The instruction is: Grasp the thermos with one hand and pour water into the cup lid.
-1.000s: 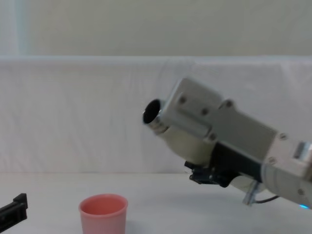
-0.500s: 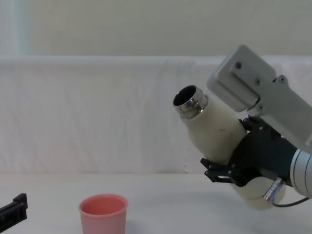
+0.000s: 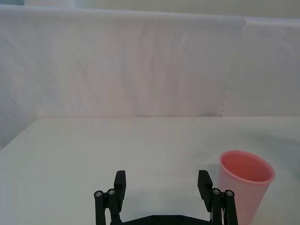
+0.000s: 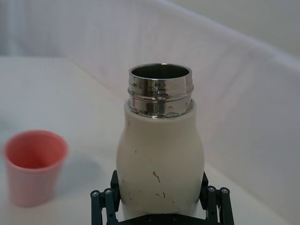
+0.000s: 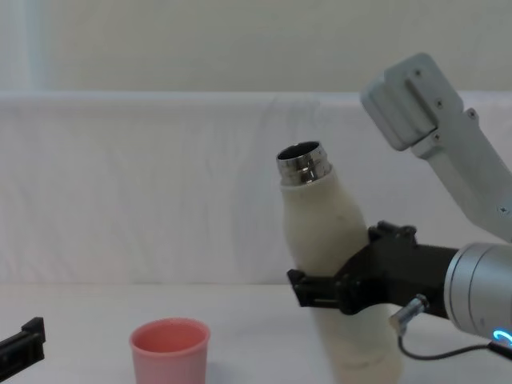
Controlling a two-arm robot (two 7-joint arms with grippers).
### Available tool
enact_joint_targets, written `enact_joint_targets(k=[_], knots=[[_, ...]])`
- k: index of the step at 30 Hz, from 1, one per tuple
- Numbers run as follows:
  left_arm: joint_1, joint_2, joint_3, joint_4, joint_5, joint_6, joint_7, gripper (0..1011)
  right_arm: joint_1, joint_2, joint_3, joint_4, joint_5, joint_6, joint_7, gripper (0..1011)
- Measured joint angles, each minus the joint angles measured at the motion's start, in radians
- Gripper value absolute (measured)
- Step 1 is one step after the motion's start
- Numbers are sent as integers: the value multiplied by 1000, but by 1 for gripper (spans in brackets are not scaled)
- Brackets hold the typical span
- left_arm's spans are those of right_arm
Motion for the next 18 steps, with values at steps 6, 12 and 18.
enact_joint_targets(k=[6, 12, 18], knots=[[0, 0, 0, 0, 0, 0, 0, 1001, 11, -28, 29, 34, 135, 44, 75, 957], [0, 0, 0, 0, 0, 0, 0, 1001, 21, -44, 48, 59, 224, 78, 110, 957], [0, 0, 0, 0, 0, 0, 0, 1001, 29, -50, 53, 82, 270, 96, 119, 957]])
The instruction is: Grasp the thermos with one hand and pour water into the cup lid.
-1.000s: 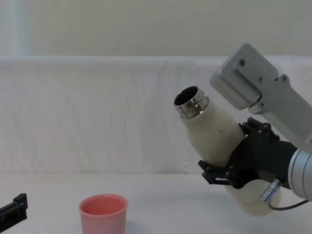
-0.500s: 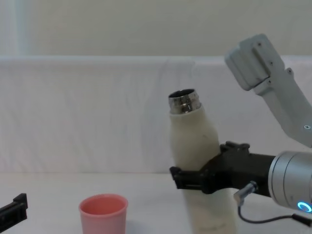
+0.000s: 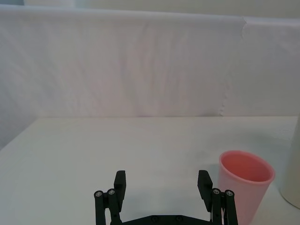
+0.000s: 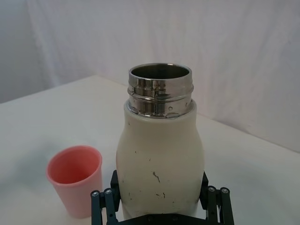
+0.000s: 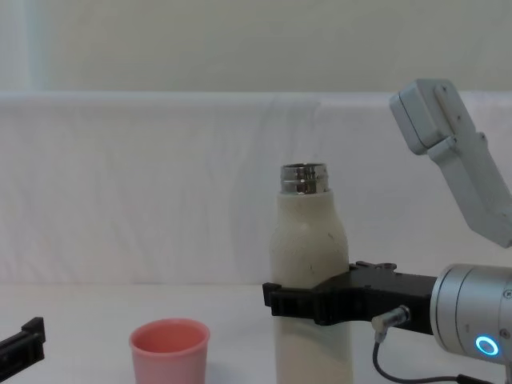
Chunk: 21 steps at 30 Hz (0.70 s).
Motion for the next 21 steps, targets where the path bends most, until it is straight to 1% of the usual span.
enact_joint_targets(k=[3, 12, 21], knots=[[0, 0, 0, 0, 0, 0, 0, 1001, 5, -1, -1, 12, 18, 2, -1, 957], [0, 0, 0, 0, 0, 0, 0, 1001, 11, 2, -9, 23, 50, 5, -12, 957], [0, 0, 0, 0, 0, 0, 0, 1001, 18, 16, -23, 25, 73, 11, -29, 957]])
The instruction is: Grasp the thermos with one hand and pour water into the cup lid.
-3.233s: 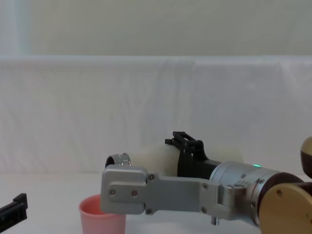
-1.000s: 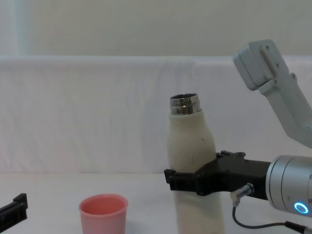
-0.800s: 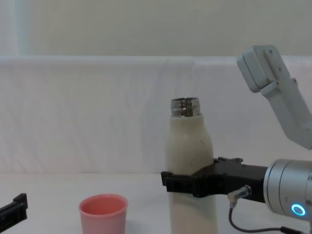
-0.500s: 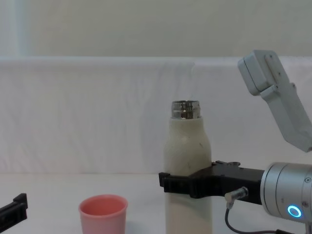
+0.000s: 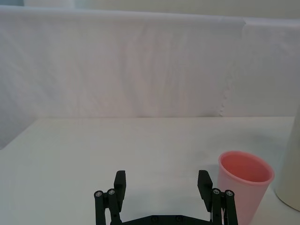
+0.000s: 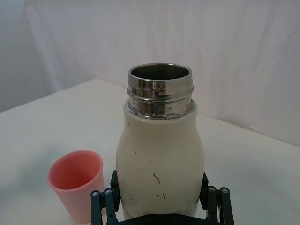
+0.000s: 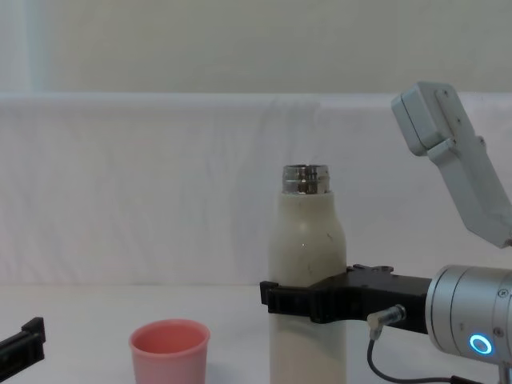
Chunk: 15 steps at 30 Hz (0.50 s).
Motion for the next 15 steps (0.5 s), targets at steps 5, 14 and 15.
enact_joint_targets(k=[5, 14, 15], knots=[[0, 0, 0, 0, 0, 0, 0, 1001, 4, 8, -7, 0, 7, 4, -2, 957], [0, 0, 0, 0, 0, 0, 0, 1001, 3, 7, -7, -1, 6, 4, -3, 956], [0, 0, 0, 0, 0, 0, 0, 1001, 3, 7, -6, -1, 6, 4, -3, 956]])
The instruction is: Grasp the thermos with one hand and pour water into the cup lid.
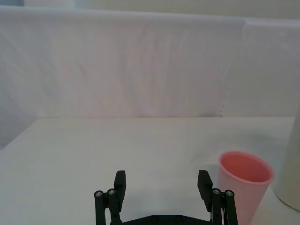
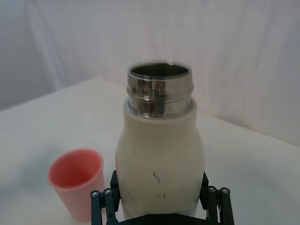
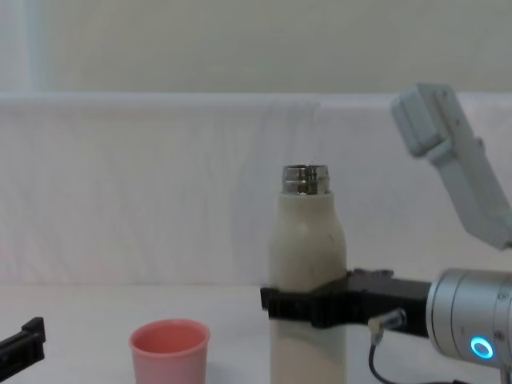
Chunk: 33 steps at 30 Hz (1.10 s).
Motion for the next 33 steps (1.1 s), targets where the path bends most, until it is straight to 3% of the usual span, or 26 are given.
enact_joint_targets(k=[2, 25, 33], knots=[[0, 0, 0, 0, 0, 0, 0, 1001, -1, 1, 0, 1, -2, 4, 0, 1000], [0, 0, 0, 0, 0, 0, 0, 1001, -1, -1, 2, 1, -3, 1, 0, 1000], [0, 0, 0, 0, 0, 0, 0, 1001, -15, 17, -5, -19, 19, -3, -16, 1000]])
